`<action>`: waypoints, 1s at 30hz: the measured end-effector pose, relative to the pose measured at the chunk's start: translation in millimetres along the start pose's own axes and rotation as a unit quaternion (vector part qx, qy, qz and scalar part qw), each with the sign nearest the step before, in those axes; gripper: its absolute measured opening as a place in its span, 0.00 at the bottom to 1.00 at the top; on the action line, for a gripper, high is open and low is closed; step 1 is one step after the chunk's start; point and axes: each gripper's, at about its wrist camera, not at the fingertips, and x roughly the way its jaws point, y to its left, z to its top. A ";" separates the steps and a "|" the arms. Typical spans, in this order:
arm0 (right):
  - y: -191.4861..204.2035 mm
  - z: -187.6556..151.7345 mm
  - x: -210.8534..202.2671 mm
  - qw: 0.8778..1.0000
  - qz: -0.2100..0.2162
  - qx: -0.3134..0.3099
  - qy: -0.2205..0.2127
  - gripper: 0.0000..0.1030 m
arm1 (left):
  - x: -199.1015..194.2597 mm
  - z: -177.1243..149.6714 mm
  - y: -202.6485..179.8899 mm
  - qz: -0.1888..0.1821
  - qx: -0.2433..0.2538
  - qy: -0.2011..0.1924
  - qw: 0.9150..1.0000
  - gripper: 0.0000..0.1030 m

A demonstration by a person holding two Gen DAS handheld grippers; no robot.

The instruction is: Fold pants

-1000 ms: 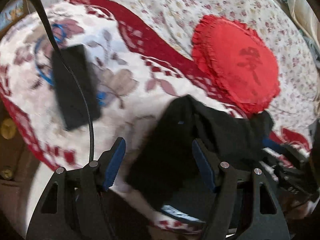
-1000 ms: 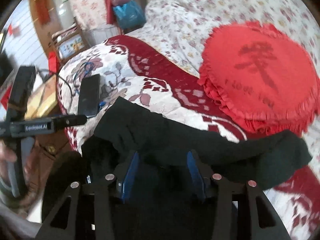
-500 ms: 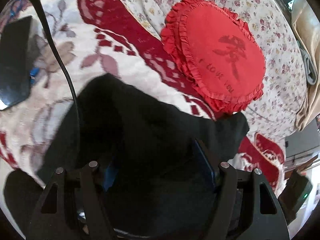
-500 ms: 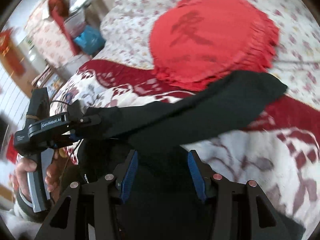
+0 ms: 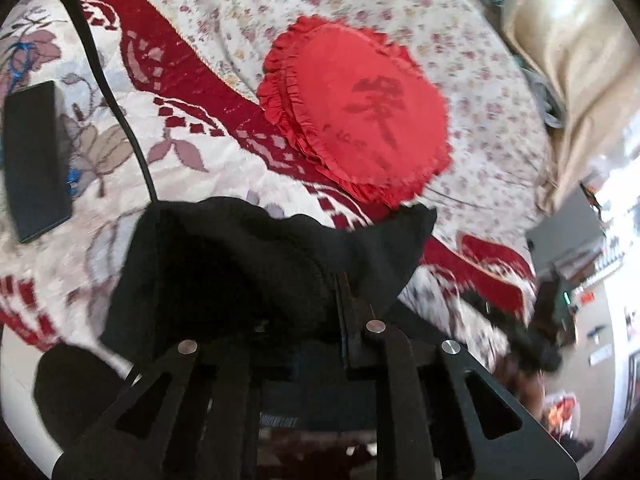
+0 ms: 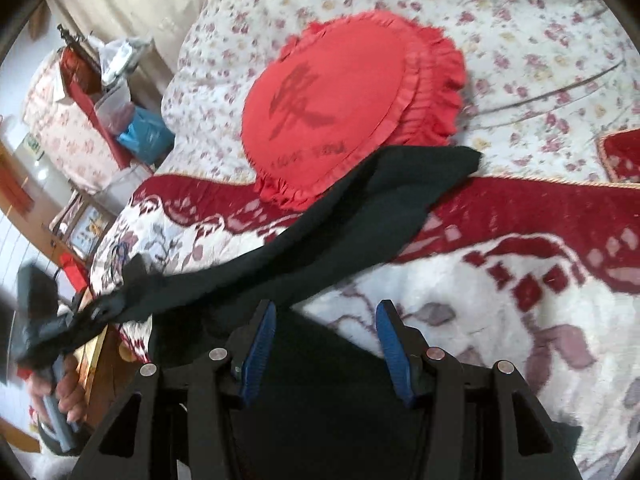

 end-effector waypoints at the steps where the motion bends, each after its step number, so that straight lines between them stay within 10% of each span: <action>1: -3.1 0.6 -3.5 1.000 -0.001 0.003 -0.004 0.49 | -6.6 -6.6 4.9 -0.001 0.004 0.003 1.000 0.12; 8: -43.6 1.4 8.8 0.997 -0.025 0.072 0.006 0.56 | 22.4 -50.8 62.0 0.063 -0.028 0.090 0.994 0.12; 22: -147.0 60.9 83.8 0.981 -0.048 0.185 0.001 0.55 | 23.1 -43.7 53.8 0.091 -0.021 0.084 0.992 0.12; 26: -145.2 71.0 95.5 0.983 -0.046 0.177 0.005 0.11 | 26.3 -40.7 54.1 0.100 -0.025 0.091 0.991 0.12; 30: -121.5 67.1 48.1 0.990 -0.032 0.136 -0.035 0.06 | 23.6 -31.4 49.2 0.100 -0.016 0.084 0.991 0.12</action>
